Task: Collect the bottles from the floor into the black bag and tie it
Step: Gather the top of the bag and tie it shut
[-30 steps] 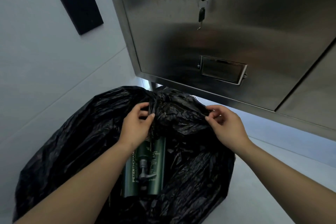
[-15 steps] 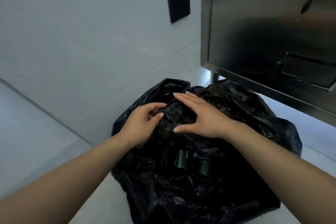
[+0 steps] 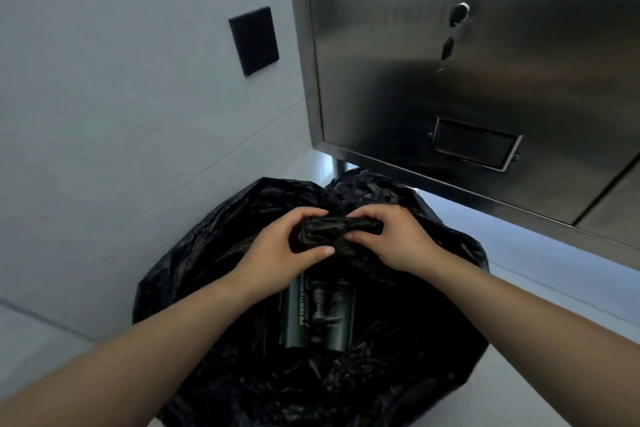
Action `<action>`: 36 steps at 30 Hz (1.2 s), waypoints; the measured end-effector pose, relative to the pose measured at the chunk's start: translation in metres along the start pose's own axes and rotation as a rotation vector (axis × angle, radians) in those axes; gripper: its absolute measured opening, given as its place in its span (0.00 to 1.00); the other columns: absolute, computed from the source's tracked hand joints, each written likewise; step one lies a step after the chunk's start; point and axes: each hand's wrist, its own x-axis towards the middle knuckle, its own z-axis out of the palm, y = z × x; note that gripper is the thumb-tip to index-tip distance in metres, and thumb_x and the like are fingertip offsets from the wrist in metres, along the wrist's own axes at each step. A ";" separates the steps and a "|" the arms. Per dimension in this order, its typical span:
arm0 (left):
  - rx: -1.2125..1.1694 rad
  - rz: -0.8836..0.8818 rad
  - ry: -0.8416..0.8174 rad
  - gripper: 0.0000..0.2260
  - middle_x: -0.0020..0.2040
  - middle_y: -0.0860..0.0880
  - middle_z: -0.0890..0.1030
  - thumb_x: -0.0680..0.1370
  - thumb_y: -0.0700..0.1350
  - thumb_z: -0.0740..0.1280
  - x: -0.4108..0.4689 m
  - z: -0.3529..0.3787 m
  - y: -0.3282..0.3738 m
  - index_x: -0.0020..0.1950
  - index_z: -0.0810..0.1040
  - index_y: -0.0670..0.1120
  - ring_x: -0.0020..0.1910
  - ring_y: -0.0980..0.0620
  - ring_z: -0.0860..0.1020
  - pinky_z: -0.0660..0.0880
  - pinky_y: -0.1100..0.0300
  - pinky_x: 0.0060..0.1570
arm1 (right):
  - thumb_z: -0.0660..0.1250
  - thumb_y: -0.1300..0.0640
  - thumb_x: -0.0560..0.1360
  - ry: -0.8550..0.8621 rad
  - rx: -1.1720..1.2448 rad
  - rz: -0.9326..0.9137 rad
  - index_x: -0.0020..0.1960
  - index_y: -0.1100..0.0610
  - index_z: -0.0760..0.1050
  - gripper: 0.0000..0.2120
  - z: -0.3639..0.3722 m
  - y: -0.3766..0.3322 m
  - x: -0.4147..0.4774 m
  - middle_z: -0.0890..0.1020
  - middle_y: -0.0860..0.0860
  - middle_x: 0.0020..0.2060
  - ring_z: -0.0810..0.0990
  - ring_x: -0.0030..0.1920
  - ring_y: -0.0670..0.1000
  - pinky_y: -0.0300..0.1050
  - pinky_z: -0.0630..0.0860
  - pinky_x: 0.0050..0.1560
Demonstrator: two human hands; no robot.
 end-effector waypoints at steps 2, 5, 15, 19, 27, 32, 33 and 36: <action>-0.117 0.015 0.038 0.15 0.48 0.62 0.82 0.69 0.45 0.74 0.011 0.009 0.008 0.52 0.78 0.61 0.49 0.64 0.79 0.72 0.73 0.49 | 0.74 0.57 0.68 0.052 0.046 0.044 0.46 0.52 0.82 0.07 -0.012 0.001 -0.001 0.84 0.45 0.41 0.80 0.43 0.40 0.30 0.72 0.48; -0.362 -0.056 0.069 0.09 0.41 0.57 0.84 0.72 0.42 0.72 0.025 0.011 0.019 0.47 0.81 0.56 0.40 0.59 0.82 0.79 0.63 0.37 | 0.74 0.56 0.68 0.019 0.074 0.068 0.49 0.50 0.80 0.10 -0.023 -0.002 -0.007 0.84 0.44 0.44 0.80 0.44 0.36 0.29 0.71 0.48; -0.567 -0.228 0.215 0.03 0.40 0.51 0.82 0.76 0.42 0.67 0.025 -0.029 0.006 0.45 0.80 0.49 0.37 0.58 0.81 0.77 0.63 0.31 | 0.75 0.33 0.52 -0.194 0.016 -0.041 0.72 0.35 0.51 0.54 0.027 -0.040 0.000 0.63 0.31 0.67 0.61 0.67 0.31 0.26 0.59 0.63; -0.608 -0.310 0.244 0.04 0.38 0.49 0.81 0.77 0.40 0.66 0.020 -0.037 -0.006 0.43 0.79 0.47 0.34 0.58 0.81 0.77 0.65 0.31 | 0.78 0.47 0.59 -0.116 -0.022 -0.038 0.70 0.43 0.61 0.44 0.043 -0.040 0.011 0.73 0.40 0.64 0.71 0.62 0.37 0.29 0.65 0.59; -0.729 -0.390 0.201 0.04 0.38 0.48 0.82 0.77 0.40 0.64 0.026 -0.027 -0.015 0.46 0.79 0.45 0.35 0.57 0.81 0.79 0.64 0.36 | 0.72 0.53 0.68 -0.050 -0.098 -0.081 0.48 0.41 0.78 0.11 0.017 -0.039 0.017 0.76 0.46 0.43 0.74 0.49 0.42 0.26 0.66 0.51; -0.718 -0.358 0.155 0.04 0.35 0.50 0.82 0.77 0.40 0.65 0.032 -0.021 -0.014 0.45 0.80 0.45 0.33 0.57 0.80 0.78 0.63 0.33 | 0.67 0.57 0.74 -0.097 -0.132 -0.148 0.45 0.51 0.78 0.02 -0.003 -0.038 0.015 0.82 0.46 0.45 0.78 0.50 0.46 0.45 0.73 0.55; -0.716 -0.352 0.145 0.04 0.34 0.50 0.82 0.77 0.40 0.65 0.032 -0.018 -0.013 0.45 0.79 0.45 0.33 0.57 0.80 0.78 0.63 0.32 | 0.66 0.58 0.74 -0.120 -0.112 -0.150 0.46 0.51 0.76 0.03 -0.005 -0.038 0.014 0.82 0.46 0.43 0.79 0.47 0.46 0.46 0.74 0.52; -0.717 -0.345 0.132 0.04 0.36 0.49 0.81 0.77 0.40 0.64 0.035 -0.012 -0.010 0.46 0.79 0.44 0.33 0.57 0.79 0.78 0.63 0.33 | 0.61 0.60 0.77 -0.171 -0.057 -0.166 0.55 0.49 0.70 0.10 -0.007 -0.040 0.012 0.80 0.42 0.47 0.76 0.49 0.40 0.36 0.71 0.54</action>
